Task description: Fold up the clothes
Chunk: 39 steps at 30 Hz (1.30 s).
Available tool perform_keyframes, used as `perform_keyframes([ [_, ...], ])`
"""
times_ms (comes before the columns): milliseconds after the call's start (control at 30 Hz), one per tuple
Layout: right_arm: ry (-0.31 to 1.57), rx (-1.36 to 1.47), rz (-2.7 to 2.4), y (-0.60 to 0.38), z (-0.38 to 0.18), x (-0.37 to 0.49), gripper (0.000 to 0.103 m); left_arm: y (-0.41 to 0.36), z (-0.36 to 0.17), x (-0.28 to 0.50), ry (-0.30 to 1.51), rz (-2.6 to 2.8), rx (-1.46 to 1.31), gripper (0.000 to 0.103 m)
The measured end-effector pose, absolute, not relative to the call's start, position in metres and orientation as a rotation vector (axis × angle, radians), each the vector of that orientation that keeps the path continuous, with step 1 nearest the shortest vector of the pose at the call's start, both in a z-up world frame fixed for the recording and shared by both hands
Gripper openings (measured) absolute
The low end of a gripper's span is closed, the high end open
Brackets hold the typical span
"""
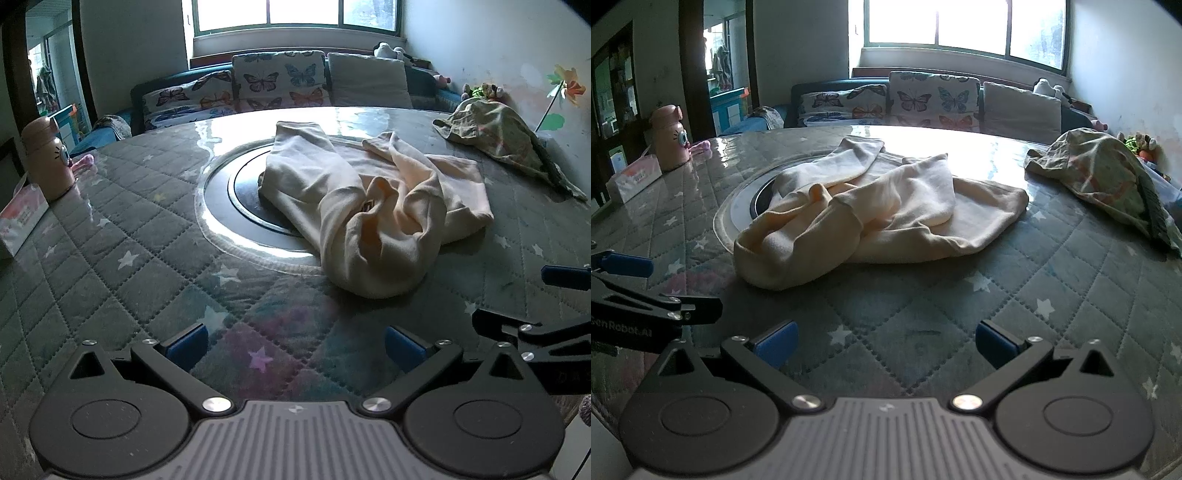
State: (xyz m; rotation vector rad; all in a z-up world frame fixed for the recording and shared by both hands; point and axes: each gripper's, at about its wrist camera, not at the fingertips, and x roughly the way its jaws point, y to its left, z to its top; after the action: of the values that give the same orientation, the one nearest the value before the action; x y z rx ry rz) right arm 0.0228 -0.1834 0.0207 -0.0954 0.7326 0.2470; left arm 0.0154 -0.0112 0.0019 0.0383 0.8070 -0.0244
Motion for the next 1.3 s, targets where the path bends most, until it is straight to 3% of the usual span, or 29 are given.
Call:
perform_keyframes([
  [367, 0.744, -0.086, 0.245, -0.184, 0.019, 0.031, 0.103, -0.009, 0.002, 0.024, 0.815, -0.020, 0.036, 0.103],
  [833, 0.734, -0.051, 0.255, -0.198, 0.044, 0.079, 0.100, -0.001, 0.042, 0.071, 0.724, -0.025, 0.049, 0.102],
  [1133, 0.739, 0.006, 0.209, -0.216, 0.062, 0.134, 0.089, -0.022, 0.055, 0.128, 0.695, -0.111, 0.073, 0.089],
  [1300, 0.761, 0.042, 0.198, -0.224, 0.061, 0.180, 0.084, -0.032, 0.034, 0.165, 0.778, -0.153, 0.100, 0.077],
])
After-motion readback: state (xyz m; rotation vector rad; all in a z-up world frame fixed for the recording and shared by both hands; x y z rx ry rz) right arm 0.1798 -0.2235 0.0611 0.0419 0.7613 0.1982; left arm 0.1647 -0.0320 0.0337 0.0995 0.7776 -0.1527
